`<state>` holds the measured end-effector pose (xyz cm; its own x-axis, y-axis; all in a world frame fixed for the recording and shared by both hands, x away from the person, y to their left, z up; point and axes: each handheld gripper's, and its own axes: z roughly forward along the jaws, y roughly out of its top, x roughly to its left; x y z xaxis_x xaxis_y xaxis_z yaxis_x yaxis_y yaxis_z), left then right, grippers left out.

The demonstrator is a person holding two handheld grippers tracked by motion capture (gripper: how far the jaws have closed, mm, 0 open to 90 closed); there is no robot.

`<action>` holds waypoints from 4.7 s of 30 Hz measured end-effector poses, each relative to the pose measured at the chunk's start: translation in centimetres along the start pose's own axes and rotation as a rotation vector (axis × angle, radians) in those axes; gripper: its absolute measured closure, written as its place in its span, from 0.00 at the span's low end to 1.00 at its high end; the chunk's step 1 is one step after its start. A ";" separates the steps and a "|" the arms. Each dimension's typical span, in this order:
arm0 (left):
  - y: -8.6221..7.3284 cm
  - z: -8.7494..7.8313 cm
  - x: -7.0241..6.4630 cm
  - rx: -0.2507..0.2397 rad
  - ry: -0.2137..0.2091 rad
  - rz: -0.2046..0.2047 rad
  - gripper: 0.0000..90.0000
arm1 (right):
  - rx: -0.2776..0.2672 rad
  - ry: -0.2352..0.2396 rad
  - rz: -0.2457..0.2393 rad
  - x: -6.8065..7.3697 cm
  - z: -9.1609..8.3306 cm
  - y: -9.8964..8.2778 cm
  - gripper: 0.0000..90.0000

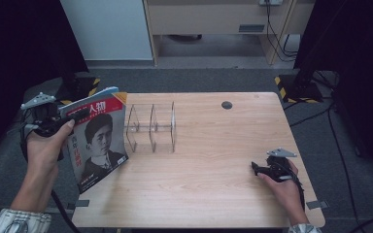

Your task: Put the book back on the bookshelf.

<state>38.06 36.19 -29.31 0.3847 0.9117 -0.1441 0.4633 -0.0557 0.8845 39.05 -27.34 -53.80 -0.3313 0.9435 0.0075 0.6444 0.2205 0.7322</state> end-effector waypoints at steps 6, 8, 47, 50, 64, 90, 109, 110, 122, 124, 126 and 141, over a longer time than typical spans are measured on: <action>0.5 0.9 -0.1 -0.006 0.017 0.005 0.96 | -0.002 0.002 -0.003 0.0 0.0 0.0 0.20; 0.7 1.2 -0.1 -0.010 0.018 0.001 0.96 | -0.001 0.004 -0.004 0.0 0.0 0.0 0.20; 1.5 4.2 1.6 -0.121 0.078 -0.069 0.96 | -0.001 0.007 -0.006 0.3 -0.1 -0.1 0.20; 1.4 4.3 1.5 -0.129 0.086 -0.059 0.96 | -0.001 0.008 -0.006 0.3 -0.1 -0.1 0.20; 1.1 4.5 1.5 -0.178 0.107 -0.055 0.96 | 0.000 0.011 -0.007 0.3 0.0 0.0 0.20; -0.2 5.0 1.1 -0.254 0.138 -0.052 0.96 | 0.002 0.010 -0.007 0.3 -0.1 0.0 0.20; -1.7 6.3 -0.4 -0.292 0.112 -0.044 0.96 | 0.003 0.012 -0.007 0.3 -0.1 0.0 0.19; -1.8 6.3 -0.4 -0.295 0.109 -0.046 0.96 | 0.003 0.012 -0.007 0.3 -0.1 0.0 0.19; -2.6 5.8 0.1 -0.333 0.099 -0.048 0.95 | 0.003 0.013 -0.006 0.3 -0.1 0.0 0.19; -2.7 5.7 0.2 -0.341 0.098 -0.047 0.95 | 0.003 0.013 -0.004 0.4 -0.1 0.0 0.19; -2.9 5.6 0.3 -0.346 0.099 -0.048 0.95 | 0.003 0.012 -0.005 0.4 -0.1 0.0 0.19; -4.5 5.9 0.6 -0.377 0.102 -0.065 0.95 | 0.000 0.008 -0.007 0.4 0.0 -0.1 0.19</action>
<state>40.92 34.59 -35.97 0.2738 0.9454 -0.1770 0.1509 0.1395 0.9787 38.85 -27.00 -53.81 -0.3411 0.9400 0.0082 0.6424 0.2267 0.7321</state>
